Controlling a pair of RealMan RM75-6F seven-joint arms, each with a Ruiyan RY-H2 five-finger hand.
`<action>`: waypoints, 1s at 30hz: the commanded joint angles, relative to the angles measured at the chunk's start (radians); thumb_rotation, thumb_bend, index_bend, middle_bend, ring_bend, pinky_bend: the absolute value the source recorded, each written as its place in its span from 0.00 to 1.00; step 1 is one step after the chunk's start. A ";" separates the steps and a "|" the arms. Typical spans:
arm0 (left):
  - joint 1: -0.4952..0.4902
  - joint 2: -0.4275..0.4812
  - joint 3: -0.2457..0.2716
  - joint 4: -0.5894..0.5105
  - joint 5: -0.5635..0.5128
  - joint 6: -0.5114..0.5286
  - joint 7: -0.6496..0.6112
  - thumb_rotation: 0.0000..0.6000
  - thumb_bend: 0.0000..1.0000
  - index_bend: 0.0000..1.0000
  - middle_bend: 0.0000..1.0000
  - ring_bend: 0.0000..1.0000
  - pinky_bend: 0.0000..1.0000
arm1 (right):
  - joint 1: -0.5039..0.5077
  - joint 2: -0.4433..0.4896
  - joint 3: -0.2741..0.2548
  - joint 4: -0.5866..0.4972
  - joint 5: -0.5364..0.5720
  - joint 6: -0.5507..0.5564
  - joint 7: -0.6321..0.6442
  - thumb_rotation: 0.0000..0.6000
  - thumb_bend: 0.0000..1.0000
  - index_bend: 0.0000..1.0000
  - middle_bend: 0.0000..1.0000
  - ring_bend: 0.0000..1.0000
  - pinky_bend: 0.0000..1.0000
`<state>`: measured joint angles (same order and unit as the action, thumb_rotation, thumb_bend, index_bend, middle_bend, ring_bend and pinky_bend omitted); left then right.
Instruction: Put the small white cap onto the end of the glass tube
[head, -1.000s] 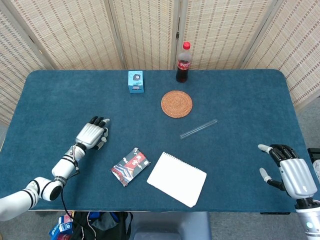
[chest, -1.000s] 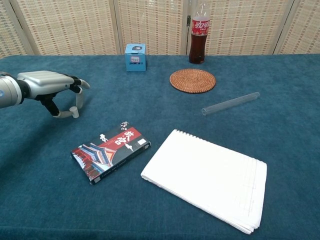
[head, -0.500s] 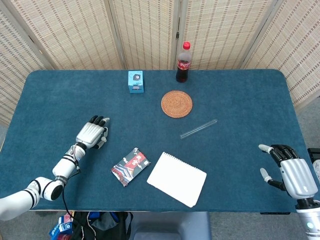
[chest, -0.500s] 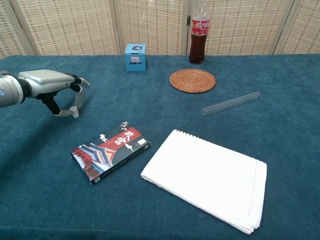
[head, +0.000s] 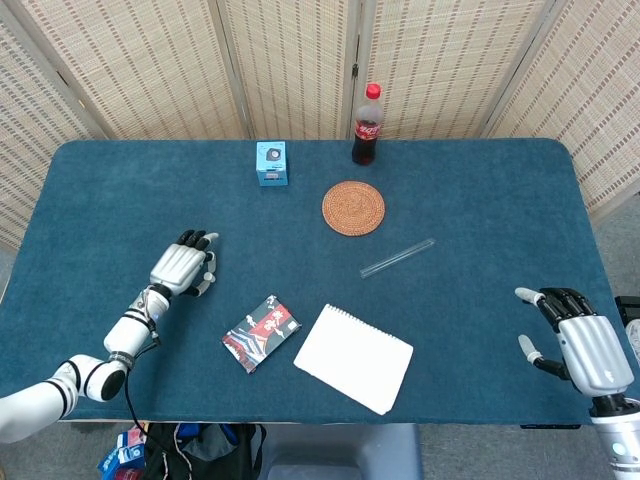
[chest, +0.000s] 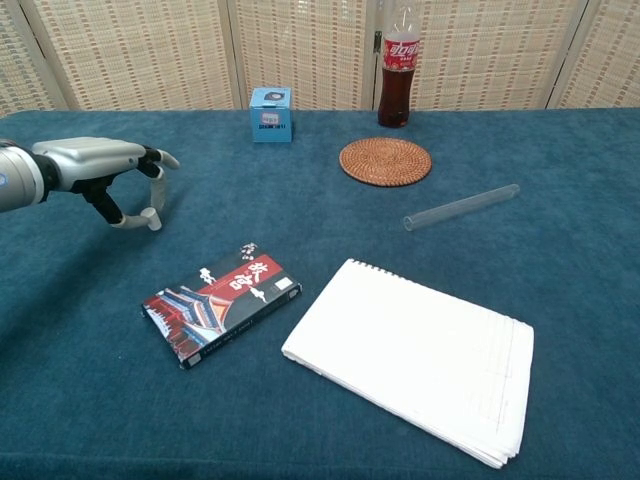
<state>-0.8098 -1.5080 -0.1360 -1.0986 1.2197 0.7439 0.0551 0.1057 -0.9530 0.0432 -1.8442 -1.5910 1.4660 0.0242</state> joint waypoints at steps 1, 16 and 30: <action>0.014 0.036 -0.018 -0.031 0.000 0.006 -0.063 1.00 0.39 0.52 0.03 0.00 0.00 | 0.018 0.008 0.009 -0.009 0.002 -0.021 -0.010 1.00 0.33 0.23 0.34 0.21 0.18; 0.081 0.192 -0.018 -0.194 0.084 0.110 -0.203 1.00 0.42 0.52 0.05 0.00 0.00 | 0.333 -0.033 0.137 0.017 0.120 -0.404 -0.189 1.00 0.36 0.30 0.49 0.44 0.66; 0.115 0.258 -0.006 -0.279 0.115 0.165 -0.204 1.00 0.42 0.52 0.05 0.00 0.00 | 0.629 -0.263 0.181 0.288 0.404 -0.731 -0.390 1.00 0.36 0.36 0.84 0.83 0.96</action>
<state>-0.6951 -1.2509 -0.1420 -1.3772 1.3341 0.9085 -0.1496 0.7012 -1.1762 0.2242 -1.6018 -1.2251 0.7733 -0.3305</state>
